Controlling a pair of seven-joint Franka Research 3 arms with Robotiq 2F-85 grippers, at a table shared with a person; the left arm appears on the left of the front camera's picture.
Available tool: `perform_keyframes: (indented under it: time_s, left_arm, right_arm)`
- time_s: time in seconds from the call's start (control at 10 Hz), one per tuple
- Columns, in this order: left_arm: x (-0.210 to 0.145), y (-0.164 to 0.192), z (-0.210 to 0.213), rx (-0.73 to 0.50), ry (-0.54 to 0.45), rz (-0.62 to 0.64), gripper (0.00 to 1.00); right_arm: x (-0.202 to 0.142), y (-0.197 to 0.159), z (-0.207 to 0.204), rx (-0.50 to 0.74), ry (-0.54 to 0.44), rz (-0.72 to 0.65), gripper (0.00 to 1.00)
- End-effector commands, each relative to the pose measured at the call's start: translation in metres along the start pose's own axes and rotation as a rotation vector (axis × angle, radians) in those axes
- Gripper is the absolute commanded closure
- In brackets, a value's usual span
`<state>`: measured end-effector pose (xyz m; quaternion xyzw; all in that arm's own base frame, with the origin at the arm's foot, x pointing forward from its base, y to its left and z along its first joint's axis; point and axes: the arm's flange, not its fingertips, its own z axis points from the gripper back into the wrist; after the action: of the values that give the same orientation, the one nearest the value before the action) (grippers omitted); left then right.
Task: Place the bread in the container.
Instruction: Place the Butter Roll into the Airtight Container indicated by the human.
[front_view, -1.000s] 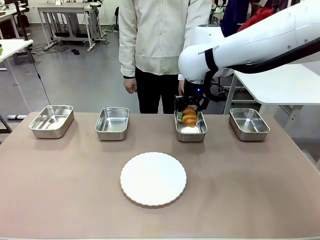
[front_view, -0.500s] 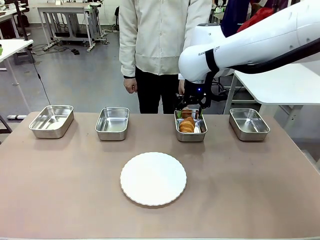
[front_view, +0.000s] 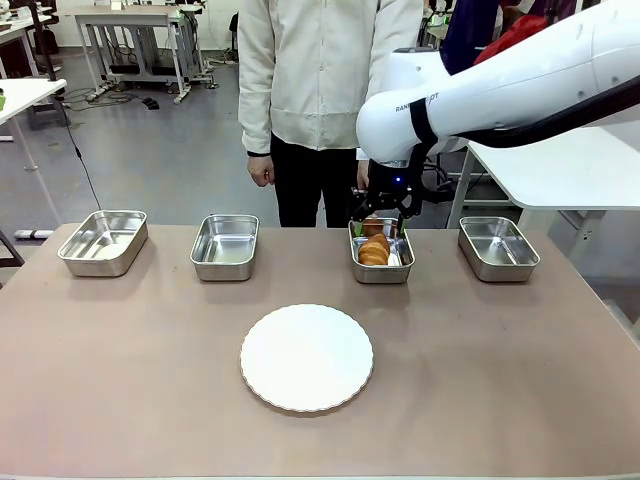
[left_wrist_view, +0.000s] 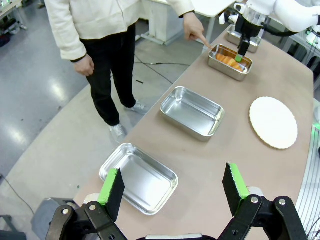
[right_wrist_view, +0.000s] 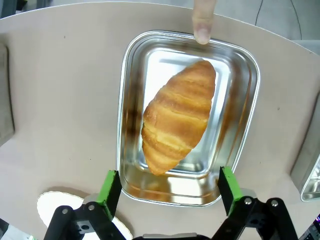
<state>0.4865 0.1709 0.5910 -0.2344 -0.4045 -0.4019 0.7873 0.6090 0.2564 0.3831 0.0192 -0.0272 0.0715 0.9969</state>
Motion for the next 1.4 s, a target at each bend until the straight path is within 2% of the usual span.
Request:
perform_keyframes:
  time_s: [0.0,0.3,0.4,0.6,0.9,1.1,1.3]
  left_arm:
    - [0.002,-0.002,0.000,-0.003,-0.008,-0.004,0.00]
    - [0.002,-0.002,0.000,-0.003,-0.008,-0.004,0.00]
    - [0.002,-0.002,0.000,-0.003,-0.008,-0.004,0.00]
    - [0.002,-0.002,0.000,-0.003,-0.008,-0.004,0.00]
    - [0.002,-0.002,0.000,-0.003,-0.008,-0.004,0.00]
    - [0.002,-0.002,0.000,-0.003,-0.008,-0.004,0.00]
    - [0.002,-0.002,0.000,-0.003,-0.008,-0.004,0.00]
  right_arm:
    - [0.001,0.000,0.001,0.006,-0.010,0.009,0.00]
    - [0.000,0.000,0.000,0.000,0.000,0.000,0.00]
    - [-0.015,0.006,0.016,0.039,-0.055,0.040,0.00]
    - [-0.069,0.004,0.048,-0.010,-0.199,0.065,0.00]
    - [-0.155,-0.010,0.071,-0.032,-0.328,0.113,0.00]
    - [-0.208,-0.029,0.070,0.012,-0.372,0.140,0.00]
    - [-0.244,-0.044,0.067,0.034,-0.418,0.132,0.00]
